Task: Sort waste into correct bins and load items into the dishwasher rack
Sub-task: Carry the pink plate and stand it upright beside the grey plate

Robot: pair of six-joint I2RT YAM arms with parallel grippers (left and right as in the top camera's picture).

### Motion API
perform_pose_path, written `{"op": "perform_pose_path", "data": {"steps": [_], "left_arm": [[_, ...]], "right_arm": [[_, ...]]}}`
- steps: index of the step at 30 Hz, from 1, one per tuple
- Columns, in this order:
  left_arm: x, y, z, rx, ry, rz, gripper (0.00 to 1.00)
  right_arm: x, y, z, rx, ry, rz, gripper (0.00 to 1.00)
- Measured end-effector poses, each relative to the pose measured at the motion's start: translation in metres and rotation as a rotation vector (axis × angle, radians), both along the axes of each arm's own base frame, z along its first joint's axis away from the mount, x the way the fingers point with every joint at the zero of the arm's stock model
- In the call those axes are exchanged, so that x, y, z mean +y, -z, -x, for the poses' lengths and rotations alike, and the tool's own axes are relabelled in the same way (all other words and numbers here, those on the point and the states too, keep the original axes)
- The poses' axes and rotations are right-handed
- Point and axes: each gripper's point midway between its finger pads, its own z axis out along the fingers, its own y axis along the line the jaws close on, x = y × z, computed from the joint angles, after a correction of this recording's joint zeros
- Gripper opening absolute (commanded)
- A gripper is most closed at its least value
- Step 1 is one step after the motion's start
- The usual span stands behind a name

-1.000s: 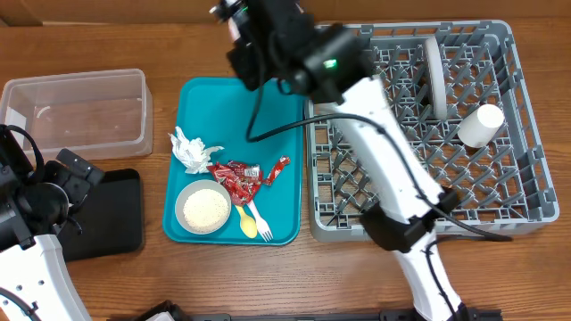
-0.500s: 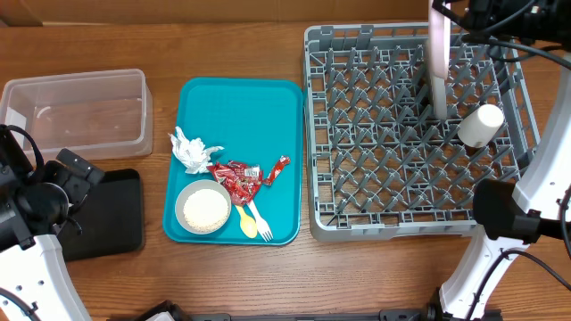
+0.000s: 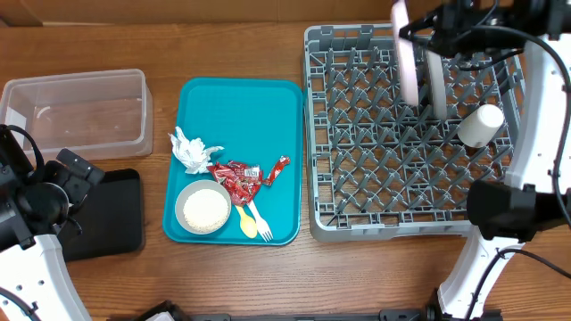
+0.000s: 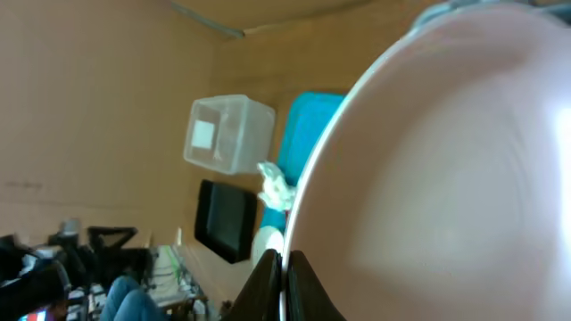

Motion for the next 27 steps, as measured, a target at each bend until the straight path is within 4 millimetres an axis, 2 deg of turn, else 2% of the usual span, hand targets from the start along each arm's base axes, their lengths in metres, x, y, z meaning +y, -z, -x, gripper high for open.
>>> {"op": "perform_pose_path", "data": {"steps": [2,7,13,19,22,23,24,27], "left_arm": [[0.0,0.0,0.0,0.0,0.0,0.0,1.0],[0.0,0.0,0.0,0.0,0.0,0.0,1.0],[0.0,0.0,0.0,0.0,0.0,0.0,1.0],[0.0,0.0,0.0,0.0,0.0,0.0,1.0],[0.0,0.0,0.0,0.0,0.0,0.0,1.0],[0.0,0.0,0.0,0.0,0.0,0.0,1.0],[0.0,0.0,0.0,0.0,-0.001,0.0,1.0],[0.0,0.0,0.0,0.0,0.0,0.0,1.0]], "right_arm": [[-0.003,0.023,-0.007,0.031,-0.001,0.017,0.04],[-0.012,0.054,-0.022,0.035,0.018,0.089,0.04],[-0.021,0.073,-0.037,0.011,0.044,0.147,0.04],[-0.026,0.1,-0.047,0.022,0.058,0.169,0.04],[-0.027,0.109,-0.05,0.031,0.067,0.17,0.28],[-0.027,0.109,-0.05,0.026,0.065,0.171,0.32],[-0.027,0.108,-0.053,0.018,0.071,0.167,0.42],[-0.025,0.104,-0.056,-0.002,0.069,0.152,0.47]]}}
